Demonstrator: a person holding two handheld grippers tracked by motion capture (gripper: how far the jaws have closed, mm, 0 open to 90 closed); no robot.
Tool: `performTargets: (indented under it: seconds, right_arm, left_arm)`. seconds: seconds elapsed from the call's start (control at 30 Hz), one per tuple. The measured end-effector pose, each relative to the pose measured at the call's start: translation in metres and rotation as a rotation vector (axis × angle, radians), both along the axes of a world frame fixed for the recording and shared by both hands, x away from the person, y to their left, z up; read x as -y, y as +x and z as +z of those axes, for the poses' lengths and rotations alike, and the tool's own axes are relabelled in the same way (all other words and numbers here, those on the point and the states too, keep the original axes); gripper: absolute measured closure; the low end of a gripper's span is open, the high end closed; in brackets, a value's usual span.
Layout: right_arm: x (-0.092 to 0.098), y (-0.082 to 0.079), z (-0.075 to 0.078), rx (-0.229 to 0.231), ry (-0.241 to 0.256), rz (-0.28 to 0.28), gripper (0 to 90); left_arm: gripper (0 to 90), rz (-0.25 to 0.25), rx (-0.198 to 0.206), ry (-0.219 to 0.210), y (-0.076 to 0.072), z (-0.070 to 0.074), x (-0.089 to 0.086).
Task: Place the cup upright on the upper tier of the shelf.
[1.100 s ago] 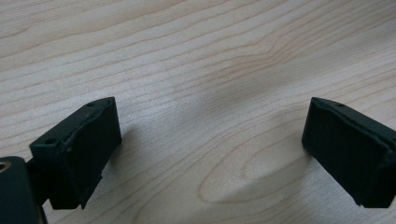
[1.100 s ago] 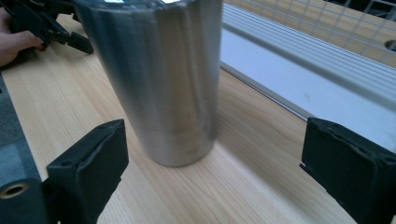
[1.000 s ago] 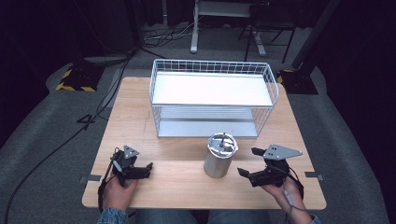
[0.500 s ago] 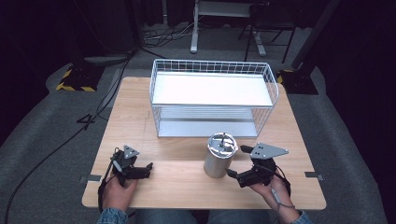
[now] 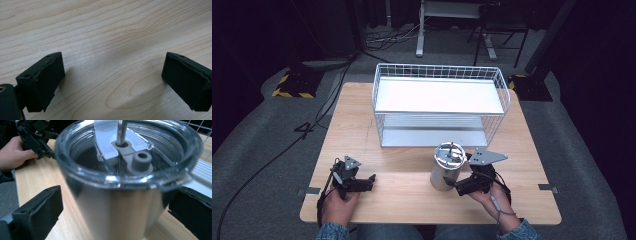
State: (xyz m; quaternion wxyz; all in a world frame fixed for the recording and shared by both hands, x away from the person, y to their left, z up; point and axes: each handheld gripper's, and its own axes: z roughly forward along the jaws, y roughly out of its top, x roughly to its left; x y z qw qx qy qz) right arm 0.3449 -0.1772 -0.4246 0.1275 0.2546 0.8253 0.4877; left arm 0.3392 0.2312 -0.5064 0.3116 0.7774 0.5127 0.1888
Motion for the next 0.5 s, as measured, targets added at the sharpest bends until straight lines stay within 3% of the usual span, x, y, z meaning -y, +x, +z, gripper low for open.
performTargets:
  seconds: [0.5]
  right_arm:
    - [-0.013,0.012,-0.013,0.022,0.033,0.001,0.0]
  left_arm:
    - [5.1,-0.001,0.0,0.0,0.0,0.0,0.0]
